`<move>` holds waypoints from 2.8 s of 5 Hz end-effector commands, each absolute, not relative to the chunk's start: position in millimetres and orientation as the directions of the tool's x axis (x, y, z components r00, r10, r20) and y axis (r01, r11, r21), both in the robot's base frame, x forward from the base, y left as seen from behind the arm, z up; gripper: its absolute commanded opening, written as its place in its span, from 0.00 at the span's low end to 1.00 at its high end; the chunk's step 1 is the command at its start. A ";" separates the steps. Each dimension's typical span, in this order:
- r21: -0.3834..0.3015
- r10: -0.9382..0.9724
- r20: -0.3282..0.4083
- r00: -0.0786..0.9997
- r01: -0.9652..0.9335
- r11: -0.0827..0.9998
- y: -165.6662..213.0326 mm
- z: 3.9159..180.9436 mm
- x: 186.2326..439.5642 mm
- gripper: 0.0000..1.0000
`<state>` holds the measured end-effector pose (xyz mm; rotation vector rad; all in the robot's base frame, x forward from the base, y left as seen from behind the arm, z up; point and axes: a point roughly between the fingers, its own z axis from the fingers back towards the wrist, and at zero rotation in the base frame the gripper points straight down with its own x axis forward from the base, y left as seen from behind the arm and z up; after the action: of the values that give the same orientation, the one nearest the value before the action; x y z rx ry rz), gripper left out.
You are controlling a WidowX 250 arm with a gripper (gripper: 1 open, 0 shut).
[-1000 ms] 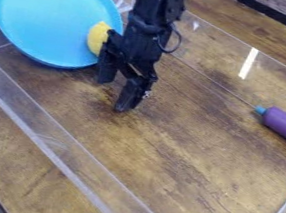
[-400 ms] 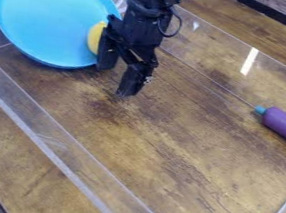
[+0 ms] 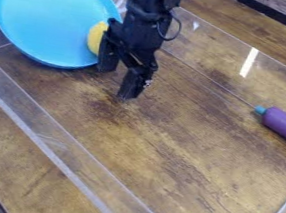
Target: Remove the lemon from the blue tray and put it on the table
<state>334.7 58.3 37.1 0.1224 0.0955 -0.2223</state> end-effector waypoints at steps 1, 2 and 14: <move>0.119 -0.198 -0.065 0.978 0.205 0.972 66.6 43.0 338.7 1.00; 0.119 -0.196 -0.054 0.979 0.201 0.972 69.4 42.6 340.6 1.00; 0.111 -0.194 0.043 0.980 0.188 0.976 61.8 30.7 357.9 1.00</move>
<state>352.2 62.6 20.9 0.0989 -0.0163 -0.1894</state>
